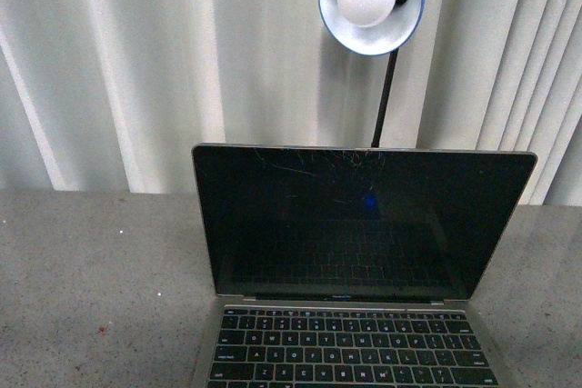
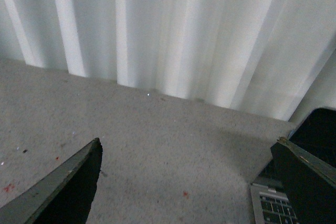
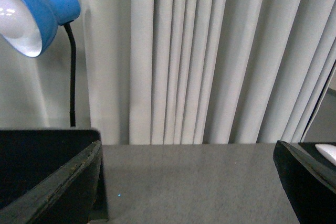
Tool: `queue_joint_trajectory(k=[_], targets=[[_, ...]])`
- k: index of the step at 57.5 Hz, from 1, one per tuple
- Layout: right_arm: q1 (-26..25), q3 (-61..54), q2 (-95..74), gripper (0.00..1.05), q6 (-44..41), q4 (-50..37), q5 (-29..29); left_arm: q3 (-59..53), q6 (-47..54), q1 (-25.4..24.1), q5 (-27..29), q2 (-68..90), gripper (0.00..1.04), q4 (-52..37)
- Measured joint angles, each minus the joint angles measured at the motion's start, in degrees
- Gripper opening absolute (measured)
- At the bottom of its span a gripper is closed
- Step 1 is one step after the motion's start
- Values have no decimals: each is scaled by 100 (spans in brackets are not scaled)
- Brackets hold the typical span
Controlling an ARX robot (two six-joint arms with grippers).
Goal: Close laptop
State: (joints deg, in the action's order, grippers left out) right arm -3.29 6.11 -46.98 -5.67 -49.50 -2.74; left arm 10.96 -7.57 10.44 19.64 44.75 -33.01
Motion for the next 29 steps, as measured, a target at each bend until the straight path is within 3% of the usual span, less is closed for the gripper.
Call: queue_joint_trajectory(k=[6,10,19,29], targets=[[-391,841,-1556,97,-138,-417,643,734,173,-372,-901,1543,98,-1067],[-557,1344,-2124,97,-212,-365,804,1237,323,-503,-1274,2247,98,-1257],[-824,2647,-3025,97,-549,313,1530,2424,885,-588,-1952,3504,98,-1102],[-946,4129,-3869,97,-1502,1071,2153,3869,2096,-560,-2677,4306,98,-170]])
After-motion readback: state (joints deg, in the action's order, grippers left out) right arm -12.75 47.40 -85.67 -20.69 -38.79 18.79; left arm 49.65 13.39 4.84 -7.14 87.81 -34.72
